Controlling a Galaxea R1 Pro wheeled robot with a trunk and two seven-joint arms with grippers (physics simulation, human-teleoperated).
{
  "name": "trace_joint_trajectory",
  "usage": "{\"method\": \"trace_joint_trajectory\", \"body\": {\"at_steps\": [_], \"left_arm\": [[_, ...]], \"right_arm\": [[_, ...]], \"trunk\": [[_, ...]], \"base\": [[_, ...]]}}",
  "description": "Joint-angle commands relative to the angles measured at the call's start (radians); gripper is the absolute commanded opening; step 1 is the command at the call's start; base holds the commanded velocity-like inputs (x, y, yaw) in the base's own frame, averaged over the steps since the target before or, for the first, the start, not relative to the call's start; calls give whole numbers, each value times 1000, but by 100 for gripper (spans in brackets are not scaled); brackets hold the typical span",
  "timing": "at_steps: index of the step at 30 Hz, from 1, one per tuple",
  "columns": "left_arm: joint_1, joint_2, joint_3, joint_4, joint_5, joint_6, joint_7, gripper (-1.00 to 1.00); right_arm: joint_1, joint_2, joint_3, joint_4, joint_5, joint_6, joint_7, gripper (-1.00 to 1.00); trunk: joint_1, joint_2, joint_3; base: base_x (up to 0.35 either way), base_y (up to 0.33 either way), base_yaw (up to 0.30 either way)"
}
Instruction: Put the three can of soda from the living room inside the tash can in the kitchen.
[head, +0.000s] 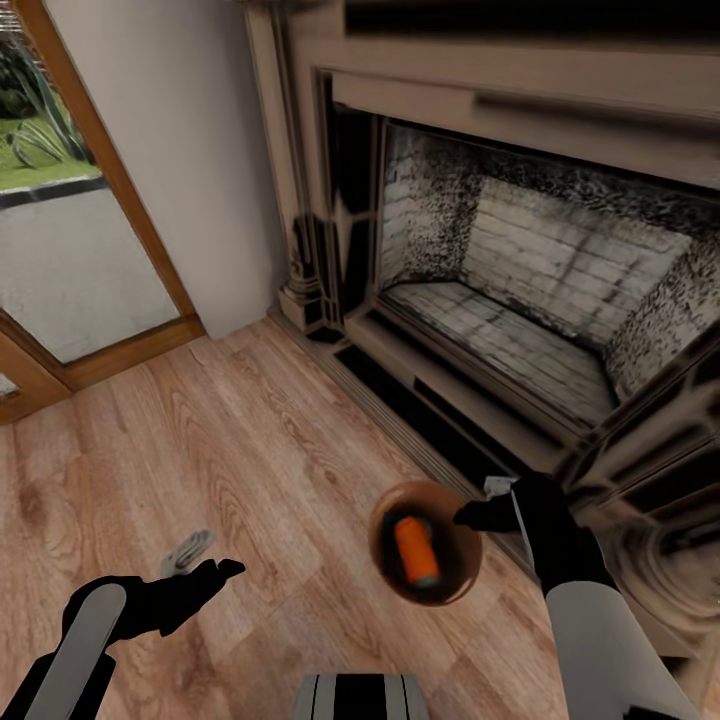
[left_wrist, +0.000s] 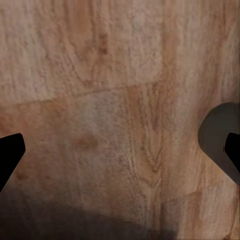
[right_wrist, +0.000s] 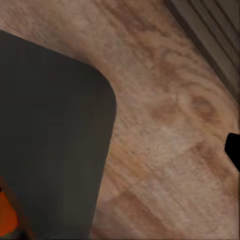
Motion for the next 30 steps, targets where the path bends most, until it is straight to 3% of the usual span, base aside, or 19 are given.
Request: {"method": "trace_joint_trajectory", "body": {"at_steps": [1, 5, 9, 12, 14, 17, 22, 26, 30], "left_arm": [[0, 0, 0, 0, 0, 0, 0, 100], [0, -1, 0, 1, -1, -1, 0, 100], [0, -1, -4, 8, -2, -1, 1, 100], [0, -6, -9, 12, -3, -1, 2, 100], [0, -8, -11, 13, -18, -1, 2, 100], [0, -15, -12, 14, -69, -1, -2, 100], [2, -19, -14, 10, -91, -2, -7, 100], [11, -12, -91, 3, -97, -87, -1, 100], [13, -6, -134, -6, -98, -129, 5, 100]], "right_arm": [[8, 0, 1, -14, 0, 0, 1, 100], [38, -1, 7, -46, 0, 0, 3, 100], [62, -3, 47, -94, 0, 0, 11, 100], [102, -4, 58, -198, 0, 0, 54, 100], [132, -6, 67, -271, 1, 0, 83, 100], [191, -12, 101, -417, 1, 0, 114, 100], [284, -16, 116, -601, 1, 0, 158, 100], [305, -22, 114, -635, 4, 0, 265, 100], [307, -21, 109, -642, 7, 0, 288, 100]], "trunk": [[0, 0, 4], [-2, 1, 19], [-4, 2, 35], [-5, 3, 47], [-6, 3, 54], [-8, 4, 66], [-8, 4, 74], [-8, 4, 74], [-8, 4, 74]], "base": [[0, 0, 0], [0, 0, 0], [0, 0, 0], [0, 0, 0], [0, 0, 0], [0, 0, 0], [0, 0, 0], [-40, 0, 0], [-225, 0, 0]]}}
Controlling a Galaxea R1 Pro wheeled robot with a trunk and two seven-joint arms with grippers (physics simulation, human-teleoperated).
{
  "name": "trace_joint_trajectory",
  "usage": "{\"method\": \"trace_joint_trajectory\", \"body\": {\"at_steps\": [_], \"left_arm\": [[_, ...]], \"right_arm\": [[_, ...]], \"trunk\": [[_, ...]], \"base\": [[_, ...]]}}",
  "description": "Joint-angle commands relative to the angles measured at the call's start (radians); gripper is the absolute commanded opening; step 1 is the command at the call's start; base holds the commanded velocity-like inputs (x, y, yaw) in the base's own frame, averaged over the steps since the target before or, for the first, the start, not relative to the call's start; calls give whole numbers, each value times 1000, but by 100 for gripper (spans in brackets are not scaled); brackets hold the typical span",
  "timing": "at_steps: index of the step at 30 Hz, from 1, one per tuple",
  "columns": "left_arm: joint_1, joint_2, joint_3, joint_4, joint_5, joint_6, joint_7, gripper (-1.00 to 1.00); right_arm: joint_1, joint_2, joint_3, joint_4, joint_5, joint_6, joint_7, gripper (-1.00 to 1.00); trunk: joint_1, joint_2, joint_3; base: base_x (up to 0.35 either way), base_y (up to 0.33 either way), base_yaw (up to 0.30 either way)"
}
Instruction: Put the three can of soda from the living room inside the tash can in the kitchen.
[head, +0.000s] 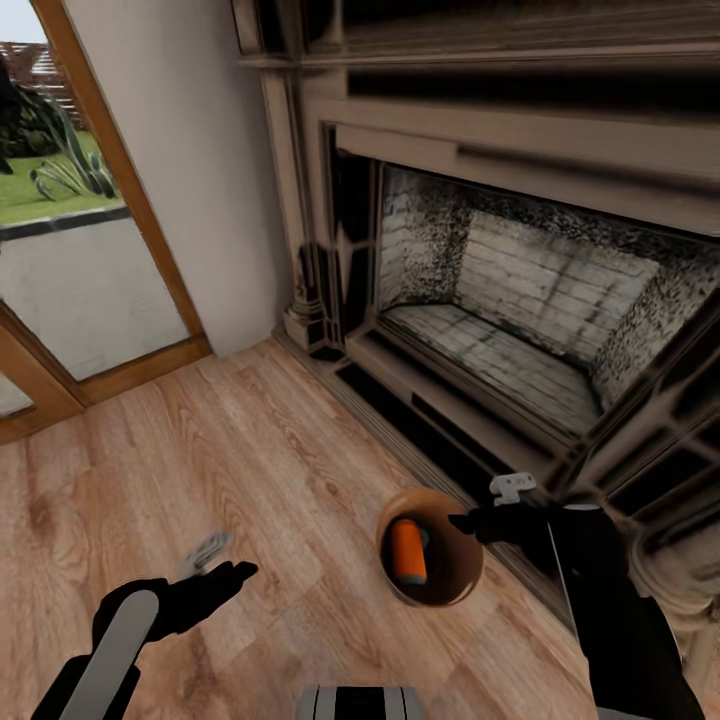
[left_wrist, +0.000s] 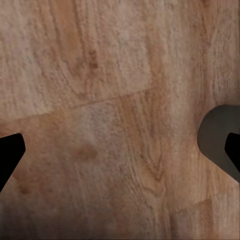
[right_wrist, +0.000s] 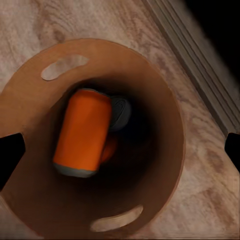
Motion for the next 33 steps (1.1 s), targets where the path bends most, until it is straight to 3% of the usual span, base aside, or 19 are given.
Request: {"method": "trace_joint_trajectory", "body": {"at_steps": [1, 19, 33], "left_arm": [[0, -1, -6, -7, 0, -8, -1, 100], [9, -10, -16, -18, -5, -82, 2, 100], [8, -10, -13, 28, -5, -88, 2, 100]], "right_arm": [[-2, 0, -1, -1, 1, 0, 4, 100], [1, 3, 8, -2, 6, 0, 4, 100], [1, 3, 11, -2, 6, 0, 4, 100]], "trunk": [[0, 0, 0], [-8, 4, 67], [-14, 7, 121]], "base": [[-239, 0, 0], [-29, 0, 0], [0, 0, 0]]}}
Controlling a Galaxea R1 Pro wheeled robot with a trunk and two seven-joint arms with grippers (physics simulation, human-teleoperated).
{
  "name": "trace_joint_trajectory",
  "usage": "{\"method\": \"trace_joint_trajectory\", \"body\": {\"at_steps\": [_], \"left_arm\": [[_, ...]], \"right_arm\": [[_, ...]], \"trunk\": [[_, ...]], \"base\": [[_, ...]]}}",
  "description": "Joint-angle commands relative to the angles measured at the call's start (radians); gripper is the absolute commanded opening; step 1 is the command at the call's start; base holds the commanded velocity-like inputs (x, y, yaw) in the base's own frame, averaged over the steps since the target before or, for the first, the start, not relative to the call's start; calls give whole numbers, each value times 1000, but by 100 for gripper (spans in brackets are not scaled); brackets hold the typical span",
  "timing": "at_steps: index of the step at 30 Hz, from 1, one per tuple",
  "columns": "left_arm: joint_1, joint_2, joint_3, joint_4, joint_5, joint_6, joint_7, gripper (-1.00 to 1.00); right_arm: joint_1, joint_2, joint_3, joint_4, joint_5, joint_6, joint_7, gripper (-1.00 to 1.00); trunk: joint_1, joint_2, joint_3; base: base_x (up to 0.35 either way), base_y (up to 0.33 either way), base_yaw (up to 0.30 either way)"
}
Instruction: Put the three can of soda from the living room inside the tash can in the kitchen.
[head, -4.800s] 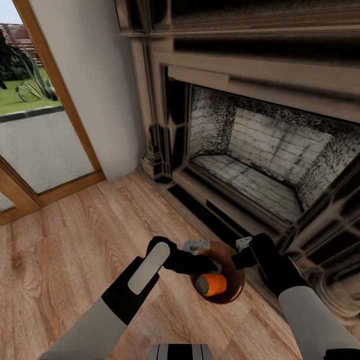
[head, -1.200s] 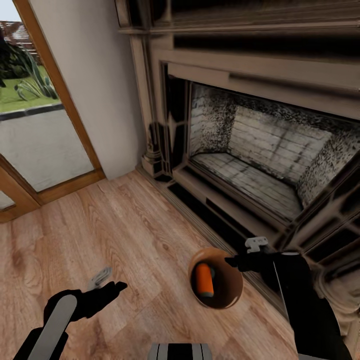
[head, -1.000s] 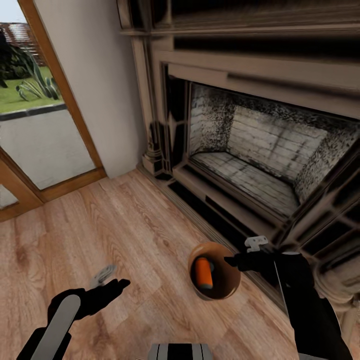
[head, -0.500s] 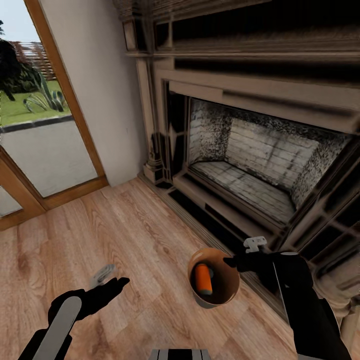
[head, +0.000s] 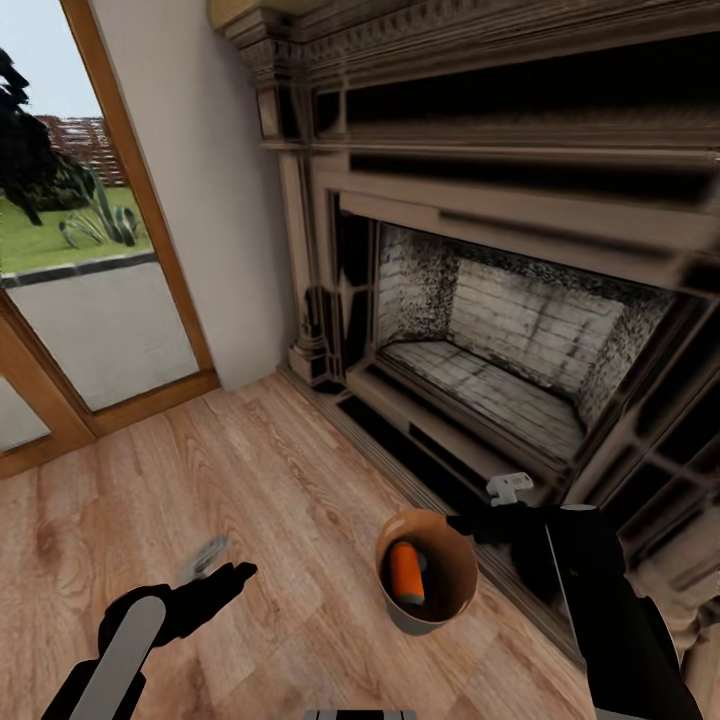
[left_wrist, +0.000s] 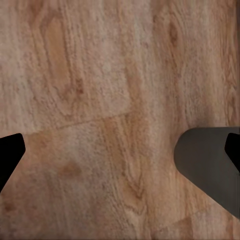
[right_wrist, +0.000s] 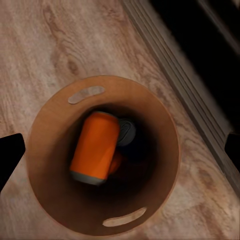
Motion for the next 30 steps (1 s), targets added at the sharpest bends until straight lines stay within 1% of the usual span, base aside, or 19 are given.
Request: {"method": "trace_joint_trajectory", "body": {"at_steps": [1, 24, 28, 30], "left_arm": [[0, 0, 1, 2, 0, 0, 0, 100], [0, 0, 3, 3, 0, 0, 0, 100], [0, 0, -1, 3, 0, 0, 0, 100], [0, 0, -3, 3, 1, 0, -1, 100]], "right_arm": [[0, 0, 0, 0, 0, 0, 0, 100], [1, -2, 1, 1, 2, 0, -4, 100], [2, -3, 0, 0, 3, -20, -3, 100], [3, -4, -2, 0, 3, -41, -1, 100]], "trunk": [[0, 0, 4], [-11, 6, 93], [-13, 7, 108], [-13, 7, 108]], "base": [[0, 0, 0], [0, 0, 0], [0, 0, 0], [0, 0, 0]]}}
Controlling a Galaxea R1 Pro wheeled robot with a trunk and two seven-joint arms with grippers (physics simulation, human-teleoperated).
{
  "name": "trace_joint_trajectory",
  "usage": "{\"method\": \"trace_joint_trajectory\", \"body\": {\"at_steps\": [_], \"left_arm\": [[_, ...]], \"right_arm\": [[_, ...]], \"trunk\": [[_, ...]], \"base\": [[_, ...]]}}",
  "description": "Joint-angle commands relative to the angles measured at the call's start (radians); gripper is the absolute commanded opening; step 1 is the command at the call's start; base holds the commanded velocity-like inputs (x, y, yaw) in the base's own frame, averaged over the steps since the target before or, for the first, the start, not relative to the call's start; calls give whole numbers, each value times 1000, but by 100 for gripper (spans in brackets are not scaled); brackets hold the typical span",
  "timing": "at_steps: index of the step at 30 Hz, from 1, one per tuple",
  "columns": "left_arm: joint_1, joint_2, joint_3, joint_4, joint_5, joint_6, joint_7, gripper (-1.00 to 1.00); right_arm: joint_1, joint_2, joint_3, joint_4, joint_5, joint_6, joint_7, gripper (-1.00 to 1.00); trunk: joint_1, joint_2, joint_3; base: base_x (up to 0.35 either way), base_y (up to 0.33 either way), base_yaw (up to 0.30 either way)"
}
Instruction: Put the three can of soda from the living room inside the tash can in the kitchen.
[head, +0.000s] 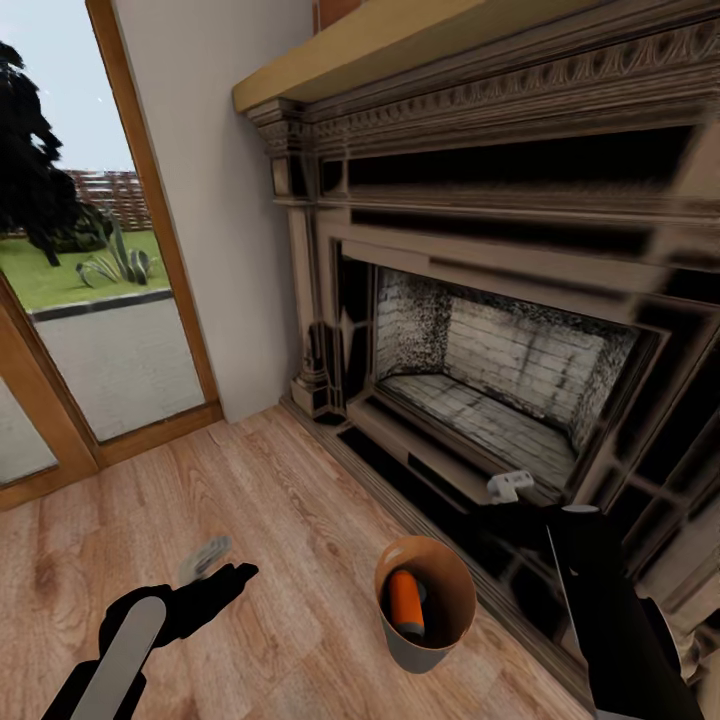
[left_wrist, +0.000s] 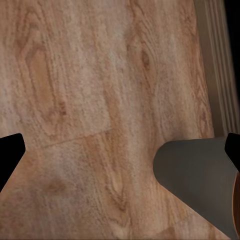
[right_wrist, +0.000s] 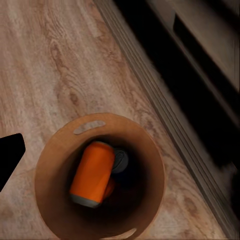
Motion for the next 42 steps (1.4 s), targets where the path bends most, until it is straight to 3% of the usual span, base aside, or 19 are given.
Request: {"method": "trace_joint_trajectory", "body": {"at_steps": [1, 12, 17, 20, 25, 42], "left_arm": [[0, 0, -1, 0, 0, 0, 0, 100], [0, 0, -2, 1, -7, 0, -2, 100], [0, -2, -5, 36, -76, -14, -9, 100], [1, -3, -7, 55, -88, -18, -11, 100], [1, -3, -8, 67, -91, -19, -12, 100], [1, -31, -8, 66, -92, -19, -11, 100]], "right_arm": [[0, 0, -1, 0, 0, -7, 1, 100], [1, -1, -3, 0, 0, -42, 4, 100], [8, -3, -10, 45, 4, -59, -2, 100], [14, -5, -13, 90, 6, -60, -4, 100], [20, 13, -10, 106, 6, -48, 2, 100], [23, 16, -11, 121, 5, -47, 0, 100]], "trunk": [[0, 0, 0], [0, 0, 0], [0, 0, 0], [0, 0, 0], [0, 0, 0], [0, 0, 0]], "base": [[0, 0, 0], [0, 0, 0], [0, 0, 0], [0, 0, 0], [0, 0, 0], [0, 0, 0]]}}
